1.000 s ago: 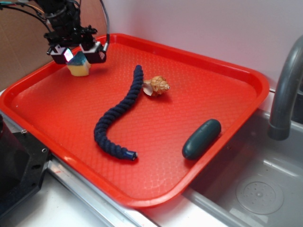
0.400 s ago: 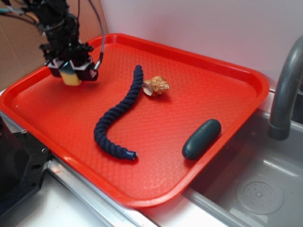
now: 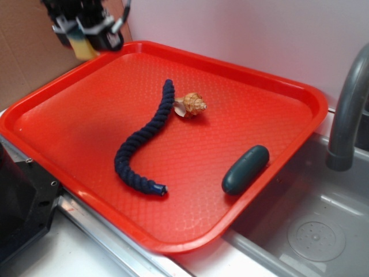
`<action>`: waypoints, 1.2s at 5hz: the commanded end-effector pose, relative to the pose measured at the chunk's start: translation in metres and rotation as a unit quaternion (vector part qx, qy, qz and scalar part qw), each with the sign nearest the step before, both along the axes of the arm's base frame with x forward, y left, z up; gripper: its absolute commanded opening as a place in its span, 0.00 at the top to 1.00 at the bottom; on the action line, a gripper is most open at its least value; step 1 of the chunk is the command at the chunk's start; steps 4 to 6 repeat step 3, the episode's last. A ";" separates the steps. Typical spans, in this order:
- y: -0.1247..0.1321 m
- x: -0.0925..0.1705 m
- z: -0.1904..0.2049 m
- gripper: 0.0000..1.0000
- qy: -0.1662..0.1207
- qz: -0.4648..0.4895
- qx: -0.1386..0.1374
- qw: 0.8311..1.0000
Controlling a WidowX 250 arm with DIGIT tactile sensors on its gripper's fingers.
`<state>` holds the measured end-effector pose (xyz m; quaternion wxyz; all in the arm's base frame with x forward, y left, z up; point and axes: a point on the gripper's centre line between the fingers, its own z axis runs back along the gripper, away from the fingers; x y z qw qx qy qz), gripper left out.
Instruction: Grab the green sponge.
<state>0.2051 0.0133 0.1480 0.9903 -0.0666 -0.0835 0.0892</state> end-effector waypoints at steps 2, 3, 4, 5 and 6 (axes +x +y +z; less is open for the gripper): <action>-0.025 -0.061 0.069 1.00 0.000 -0.075 -0.016 0.997; -0.022 -0.054 0.075 1.00 -0.018 -0.108 0.015 0.994; -0.022 -0.054 0.075 1.00 -0.018 -0.108 0.015 0.994; -0.022 -0.054 0.075 1.00 -0.018 -0.108 0.015 0.994; -0.022 -0.054 0.075 1.00 -0.018 -0.108 0.015 0.994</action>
